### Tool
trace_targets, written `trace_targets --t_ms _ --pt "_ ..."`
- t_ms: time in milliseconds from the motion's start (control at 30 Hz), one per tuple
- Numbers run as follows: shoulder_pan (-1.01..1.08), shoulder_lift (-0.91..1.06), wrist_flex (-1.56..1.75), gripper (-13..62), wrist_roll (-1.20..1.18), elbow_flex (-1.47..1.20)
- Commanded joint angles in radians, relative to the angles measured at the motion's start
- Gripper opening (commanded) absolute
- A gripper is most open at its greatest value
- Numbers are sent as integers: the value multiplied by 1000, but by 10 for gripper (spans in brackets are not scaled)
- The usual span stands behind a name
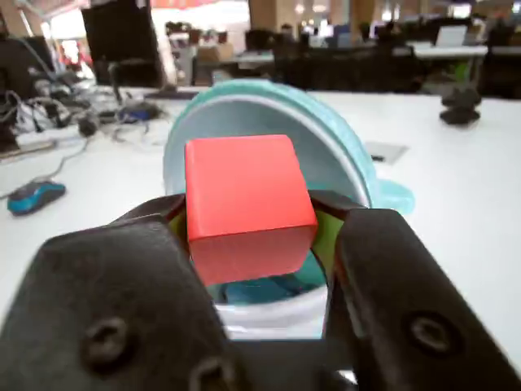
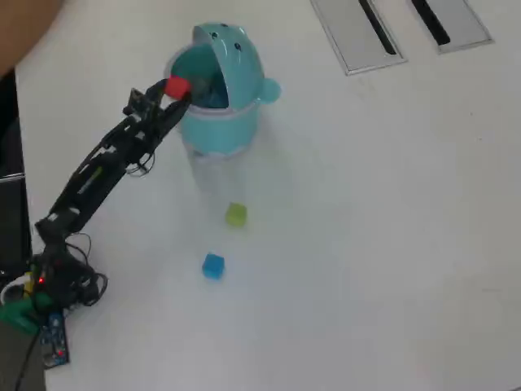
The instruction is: Grasp RGB lego blocks and put them in the bin one by one.
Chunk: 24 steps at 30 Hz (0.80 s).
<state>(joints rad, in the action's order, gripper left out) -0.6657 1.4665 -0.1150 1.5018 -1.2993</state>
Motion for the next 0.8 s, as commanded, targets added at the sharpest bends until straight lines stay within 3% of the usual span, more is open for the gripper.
trace_targets --t_ms 0,200,467,767 --pt "-5 5 8 115 3 129" --pt "-52 -118 9 115 35 259" --pt "-84 -420 -54 110 129 683" --pt "-135 -555 -89 154 156 822"
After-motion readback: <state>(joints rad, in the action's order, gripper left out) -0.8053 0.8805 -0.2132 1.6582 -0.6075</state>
